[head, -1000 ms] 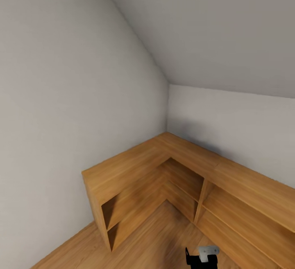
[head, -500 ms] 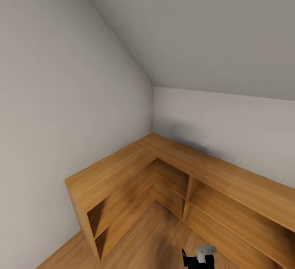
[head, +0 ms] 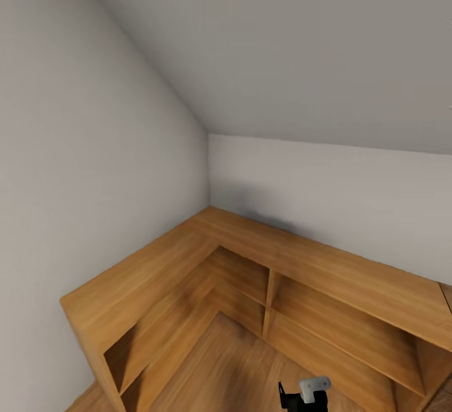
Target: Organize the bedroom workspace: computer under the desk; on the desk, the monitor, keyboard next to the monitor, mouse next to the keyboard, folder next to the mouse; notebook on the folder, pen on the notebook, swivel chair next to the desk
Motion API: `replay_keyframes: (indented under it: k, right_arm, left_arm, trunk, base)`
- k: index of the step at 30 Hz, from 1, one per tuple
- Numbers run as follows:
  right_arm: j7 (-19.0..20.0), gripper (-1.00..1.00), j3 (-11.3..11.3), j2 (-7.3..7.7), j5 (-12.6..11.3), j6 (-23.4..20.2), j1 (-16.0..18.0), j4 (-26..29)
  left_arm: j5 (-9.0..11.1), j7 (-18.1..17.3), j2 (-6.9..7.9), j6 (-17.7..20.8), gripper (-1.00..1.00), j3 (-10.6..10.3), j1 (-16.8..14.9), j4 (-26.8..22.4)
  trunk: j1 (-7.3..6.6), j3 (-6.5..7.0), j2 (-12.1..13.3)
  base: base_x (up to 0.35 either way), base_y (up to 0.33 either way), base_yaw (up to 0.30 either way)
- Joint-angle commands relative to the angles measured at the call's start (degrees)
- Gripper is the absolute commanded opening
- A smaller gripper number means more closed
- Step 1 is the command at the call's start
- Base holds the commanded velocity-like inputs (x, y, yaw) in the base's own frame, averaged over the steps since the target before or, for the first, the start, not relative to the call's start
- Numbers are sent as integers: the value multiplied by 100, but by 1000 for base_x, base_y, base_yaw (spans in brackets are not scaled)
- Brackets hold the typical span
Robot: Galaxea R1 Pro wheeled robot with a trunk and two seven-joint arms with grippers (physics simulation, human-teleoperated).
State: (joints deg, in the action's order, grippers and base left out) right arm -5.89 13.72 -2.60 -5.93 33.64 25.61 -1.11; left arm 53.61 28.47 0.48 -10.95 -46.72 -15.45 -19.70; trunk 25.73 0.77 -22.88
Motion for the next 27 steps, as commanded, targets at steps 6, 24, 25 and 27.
replay_keyframes:
  k: [6, 24, 25, 27]
  right_arm:
    - [-9, 100, 49, -4, -58, 23, 5, -12]
    - [-9, 100, 46, -4, -58, 22, 5, -12]
    - [-9, 100, 47, -4, -58, 21, 5, -12]
    - [-9, 100, 45, -4, -58, 21, 5, -12]
  left_arm:
    - [62, 27, 5, -30, 100, -48, -2, -7]
    - [62, 27, 3, -30, 100, -48, -2, -7]
    - [62, 27, 4, -30, 100, -48, -2, -7]
    - [65, 27, 4, -30, 100, -48, -2, -7]
  trunk:
    - [5, 5, -4]
    - [5, 33, -4]
    - [5, 34, -4]
    - [5, 37, -4]
  base:
    - [124, 51, -293]
    - [140, 88, -293]
    - [48, 24, -293]
    - [35, 17, -293]
